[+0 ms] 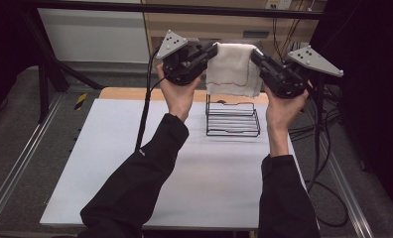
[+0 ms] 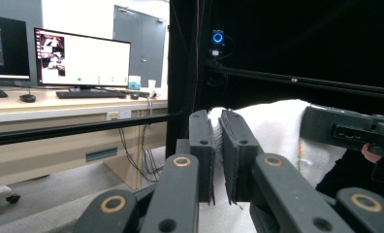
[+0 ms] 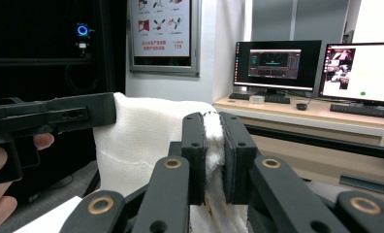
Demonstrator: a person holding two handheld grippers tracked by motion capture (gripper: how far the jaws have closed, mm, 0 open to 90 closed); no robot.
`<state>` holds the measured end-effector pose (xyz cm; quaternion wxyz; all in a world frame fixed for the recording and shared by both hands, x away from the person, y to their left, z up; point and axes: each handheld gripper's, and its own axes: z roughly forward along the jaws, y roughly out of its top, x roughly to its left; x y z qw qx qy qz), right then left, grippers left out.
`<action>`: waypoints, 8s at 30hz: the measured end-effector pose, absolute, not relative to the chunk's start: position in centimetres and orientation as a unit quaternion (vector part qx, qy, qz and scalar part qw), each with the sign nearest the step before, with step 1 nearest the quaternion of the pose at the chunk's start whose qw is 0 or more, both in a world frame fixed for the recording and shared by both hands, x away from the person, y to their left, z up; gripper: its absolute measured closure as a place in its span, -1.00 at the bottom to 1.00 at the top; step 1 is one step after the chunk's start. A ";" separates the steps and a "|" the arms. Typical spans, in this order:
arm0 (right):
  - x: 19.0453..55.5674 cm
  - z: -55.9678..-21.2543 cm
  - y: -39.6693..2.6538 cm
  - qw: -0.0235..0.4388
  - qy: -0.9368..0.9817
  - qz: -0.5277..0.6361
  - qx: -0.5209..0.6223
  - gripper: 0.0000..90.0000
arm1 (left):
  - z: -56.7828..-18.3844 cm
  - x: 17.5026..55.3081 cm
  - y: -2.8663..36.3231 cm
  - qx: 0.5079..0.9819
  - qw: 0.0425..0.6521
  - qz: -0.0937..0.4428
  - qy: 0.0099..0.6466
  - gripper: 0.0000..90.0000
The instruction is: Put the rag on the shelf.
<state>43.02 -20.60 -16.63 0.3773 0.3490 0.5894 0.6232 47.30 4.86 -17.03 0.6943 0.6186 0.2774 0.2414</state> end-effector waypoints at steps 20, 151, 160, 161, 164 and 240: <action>45.9 -15.3 -21.2 0.381 0.580 0.624 0.360 0.82 | -15.2 49.5 3.8 0.623 0.683 0.264 0.276 0.86; 45.4 -24.9 -25.2 0.318 0.659 0.570 0.375 0.78 | -24.2 49.5 2.0 0.733 0.601 0.173 0.269 0.79; 45.3 -25.1 -25.2 0.319 0.659 0.570 0.374 0.79 | -22.6 49.4 2.6 0.723 0.608 0.163 0.285 0.76; 45.3 -25.1 -25.2 0.318 0.659 0.570 0.374 0.79 | -22.4 49.4 2.7 0.720 0.610 0.162 0.288 0.77; 45.3 -25.2 -25.2 0.319 0.659 0.569 0.374 0.79 | -22.0 49.6 2.8 0.715 0.613 0.162 0.294 0.82; 45.8 -27.2 -24.2 0.287 0.682 0.547 0.391 0.75 | -26.5 49.9 1.7 0.769 0.543 0.169 0.292 0.97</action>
